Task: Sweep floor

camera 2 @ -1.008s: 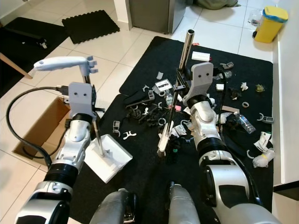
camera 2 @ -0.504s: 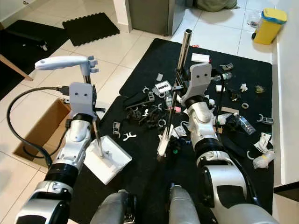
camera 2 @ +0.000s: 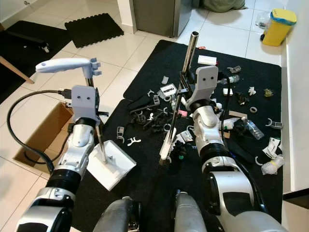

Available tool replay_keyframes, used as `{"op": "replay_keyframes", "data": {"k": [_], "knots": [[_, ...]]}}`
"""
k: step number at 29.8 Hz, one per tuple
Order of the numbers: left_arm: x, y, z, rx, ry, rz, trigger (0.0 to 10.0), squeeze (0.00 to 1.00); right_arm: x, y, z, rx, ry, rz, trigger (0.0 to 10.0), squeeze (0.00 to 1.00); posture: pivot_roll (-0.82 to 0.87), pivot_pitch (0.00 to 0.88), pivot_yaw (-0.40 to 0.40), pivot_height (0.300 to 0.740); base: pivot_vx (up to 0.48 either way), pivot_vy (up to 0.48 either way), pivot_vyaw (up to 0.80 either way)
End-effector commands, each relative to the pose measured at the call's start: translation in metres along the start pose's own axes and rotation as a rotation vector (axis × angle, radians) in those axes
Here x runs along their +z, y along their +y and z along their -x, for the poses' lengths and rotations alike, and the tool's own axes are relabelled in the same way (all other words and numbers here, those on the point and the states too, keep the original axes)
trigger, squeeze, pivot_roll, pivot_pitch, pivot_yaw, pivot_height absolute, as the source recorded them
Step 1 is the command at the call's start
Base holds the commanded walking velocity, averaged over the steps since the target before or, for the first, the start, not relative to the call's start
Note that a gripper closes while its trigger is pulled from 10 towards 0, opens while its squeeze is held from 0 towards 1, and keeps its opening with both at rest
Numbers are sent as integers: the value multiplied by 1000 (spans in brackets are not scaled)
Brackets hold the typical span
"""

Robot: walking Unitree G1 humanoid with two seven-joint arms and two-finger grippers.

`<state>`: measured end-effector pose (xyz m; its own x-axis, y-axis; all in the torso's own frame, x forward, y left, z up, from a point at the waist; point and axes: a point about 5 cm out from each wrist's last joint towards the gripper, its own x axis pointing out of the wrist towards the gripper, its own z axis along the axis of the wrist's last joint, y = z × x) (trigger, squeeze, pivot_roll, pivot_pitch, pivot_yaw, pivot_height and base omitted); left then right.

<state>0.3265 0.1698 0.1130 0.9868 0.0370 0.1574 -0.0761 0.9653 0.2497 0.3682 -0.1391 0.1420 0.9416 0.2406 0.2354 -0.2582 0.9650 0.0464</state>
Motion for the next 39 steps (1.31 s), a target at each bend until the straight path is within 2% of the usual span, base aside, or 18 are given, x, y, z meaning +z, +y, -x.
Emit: {"op": "replay_keyframes", "data": {"k": [1,5,22,39], "knots": [[9,1,-5,9,-45,-22,10000,0,5,2,-4,10,-12,5,10000,0,59,33,15,740,0,0,0],[9,1,-6,7,-43,-19,10000,0,5,1,-4,10,-9,7,10000,0,59,33,15,740,0,0,0],[9,3,-6,20,-48,-28,10000,0,4,1,-4,13,-1,12,10000,0,61,32,11,740,0,-450,0],[10,2,-6,15,-60,-15,10000,0,3,2,-4,13,5,7,10000,0,63,38,11,740,0,0,0]]}}
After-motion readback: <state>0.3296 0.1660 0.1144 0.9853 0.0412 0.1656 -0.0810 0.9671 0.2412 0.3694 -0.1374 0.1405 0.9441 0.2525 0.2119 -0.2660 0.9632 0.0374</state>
